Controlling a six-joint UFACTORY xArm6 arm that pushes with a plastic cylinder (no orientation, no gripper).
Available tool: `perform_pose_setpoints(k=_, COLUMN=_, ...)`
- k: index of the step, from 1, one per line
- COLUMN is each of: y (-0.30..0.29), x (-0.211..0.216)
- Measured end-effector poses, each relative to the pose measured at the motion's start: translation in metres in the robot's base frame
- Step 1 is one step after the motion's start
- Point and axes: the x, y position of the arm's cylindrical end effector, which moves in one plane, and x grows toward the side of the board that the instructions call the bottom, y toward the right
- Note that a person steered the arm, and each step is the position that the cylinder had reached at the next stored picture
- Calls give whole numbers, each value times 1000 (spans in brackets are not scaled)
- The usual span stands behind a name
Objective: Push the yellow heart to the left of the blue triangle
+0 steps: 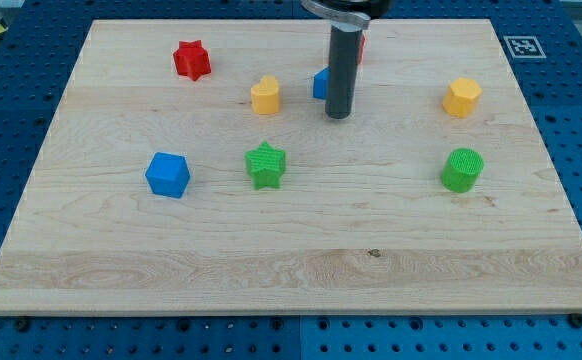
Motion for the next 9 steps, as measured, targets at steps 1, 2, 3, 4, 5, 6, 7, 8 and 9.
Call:
perform_pose_setpoints(k=1, y=1, x=-17)
perform_pose_setpoints(k=2, y=-21, x=-42)
perform_pose_setpoints(k=3, y=-46, x=-76)
perform_pose_setpoints(k=4, y=-54, x=-87)
perform_pose_setpoints(k=5, y=-54, x=-59)
perform_pose_setpoints(k=6, y=-53, x=-29)
perform_pose_setpoints(k=7, y=-64, x=-1)
perform_pose_setpoints(k=8, y=-96, x=4)
perform_pose_setpoints(k=9, y=-128, x=-11)
